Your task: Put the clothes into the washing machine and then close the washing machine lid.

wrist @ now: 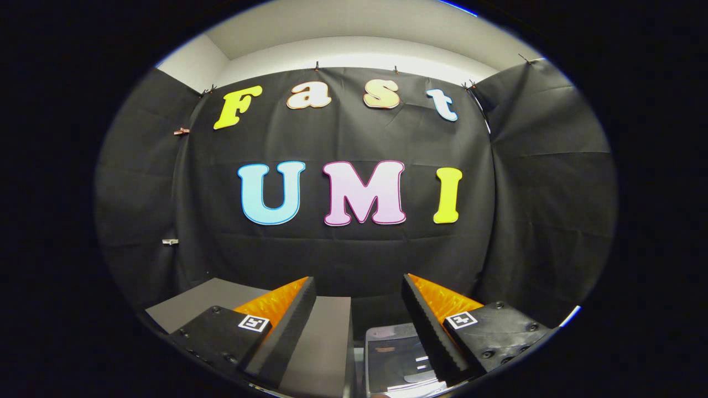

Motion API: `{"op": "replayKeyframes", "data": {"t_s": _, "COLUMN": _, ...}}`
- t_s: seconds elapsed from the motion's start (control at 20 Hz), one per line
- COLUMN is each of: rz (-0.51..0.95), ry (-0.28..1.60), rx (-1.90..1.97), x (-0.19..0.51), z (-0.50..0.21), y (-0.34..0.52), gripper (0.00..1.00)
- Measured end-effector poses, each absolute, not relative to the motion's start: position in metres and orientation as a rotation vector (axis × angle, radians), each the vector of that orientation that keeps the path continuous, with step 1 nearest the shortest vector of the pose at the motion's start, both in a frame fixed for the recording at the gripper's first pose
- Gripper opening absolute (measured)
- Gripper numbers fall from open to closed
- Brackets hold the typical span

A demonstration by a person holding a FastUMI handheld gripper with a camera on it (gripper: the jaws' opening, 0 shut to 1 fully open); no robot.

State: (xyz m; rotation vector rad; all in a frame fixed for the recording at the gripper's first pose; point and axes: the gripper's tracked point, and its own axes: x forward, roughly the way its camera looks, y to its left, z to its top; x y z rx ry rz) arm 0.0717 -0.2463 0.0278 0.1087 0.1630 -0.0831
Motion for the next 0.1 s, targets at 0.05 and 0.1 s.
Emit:
{"op": "replayKeyframes", "data": {"t_s": 0.05, "rz": -0.078, "ry": 0.161, "rx": 0.11, "x": 0.0715, "z": 0.0287, "y": -0.244, "gripper": 1.0}}
{"op": "replayKeyframes", "data": {"t_s": 0.1, "rz": -0.074, "ry": 0.16, "rx": 0.111, "x": 0.0716, "z": 0.0291, "y": -0.2421, "gripper": 1.0}}
